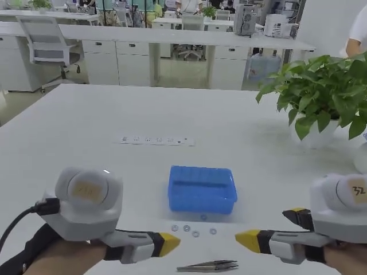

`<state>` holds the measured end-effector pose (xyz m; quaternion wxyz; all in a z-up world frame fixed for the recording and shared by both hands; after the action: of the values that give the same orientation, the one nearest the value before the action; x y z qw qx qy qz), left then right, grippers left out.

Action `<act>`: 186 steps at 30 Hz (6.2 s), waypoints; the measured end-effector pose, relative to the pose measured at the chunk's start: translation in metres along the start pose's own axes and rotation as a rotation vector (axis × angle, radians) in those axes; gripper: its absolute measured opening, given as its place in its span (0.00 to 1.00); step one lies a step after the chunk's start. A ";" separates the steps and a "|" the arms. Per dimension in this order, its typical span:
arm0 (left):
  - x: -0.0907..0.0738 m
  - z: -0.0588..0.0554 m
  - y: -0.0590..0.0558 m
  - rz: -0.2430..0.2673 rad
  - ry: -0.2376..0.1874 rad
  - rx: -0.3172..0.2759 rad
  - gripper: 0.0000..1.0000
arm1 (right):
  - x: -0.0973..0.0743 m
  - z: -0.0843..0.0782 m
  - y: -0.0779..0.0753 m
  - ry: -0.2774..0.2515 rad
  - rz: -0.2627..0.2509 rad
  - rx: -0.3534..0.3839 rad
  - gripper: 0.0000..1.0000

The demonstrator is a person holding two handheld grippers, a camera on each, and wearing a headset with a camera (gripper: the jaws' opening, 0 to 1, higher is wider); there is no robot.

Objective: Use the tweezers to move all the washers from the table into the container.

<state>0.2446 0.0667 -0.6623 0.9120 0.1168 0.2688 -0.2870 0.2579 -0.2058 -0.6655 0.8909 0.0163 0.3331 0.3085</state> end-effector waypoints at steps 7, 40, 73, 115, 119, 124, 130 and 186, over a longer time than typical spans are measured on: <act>0.001 0.000 0.001 -0.002 -0.001 0.011 0.95 | 0.000 -0.001 -0.001 -0.001 -0.003 0.007 0.76; 0.062 -0.020 -0.042 -0.353 0.162 0.311 0.40 | 0.009 -0.017 -0.007 0.016 -0.025 0.096 0.74; 0.103 -0.052 -0.046 -0.520 0.235 0.578 0.00 | 0.030 -0.024 0.005 0.065 0.011 0.099 0.63; 0.068 0.036 -0.035 -0.385 -0.014 0.548 0.00 | 0.126 -0.006 0.049 0.149 0.197 -0.295 0.09; 0.065 0.039 -0.028 -0.289 -0.056 0.465 0.00 | 0.128 -0.004 0.052 0.153 0.211 -0.297 0.05; 0.054 0.035 -0.020 -0.282 -0.093 0.286 0.10 | 0.131 0.004 0.052 0.141 0.229 -0.284 0.04; 0.042 0.012 -0.006 -0.193 -0.011 0.213 0.44 | 0.138 0.020 0.052 0.089 0.265 -0.206 0.04; 0.090 0.042 0.014 -0.188 -0.066 0.271 0.01 | 0.179 0.025 0.056 0.013 0.216 -0.196 0.03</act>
<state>0.3325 0.0208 -0.6769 0.8653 0.2036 0.2075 -0.4084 0.3480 -0.0556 -0.7371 0.8474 -0.0371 0.3036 0.4339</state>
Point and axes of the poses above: the centre of the closed fingertips' face, and the gripper's own axes: x roughly forward along the fingers, y roughly to its left, z roughly out of its top, the point moved 8 cm from there along -x, roughly backward along the fingers, and after that the axes turned 8 degrees about x, right-handed, at the moved point
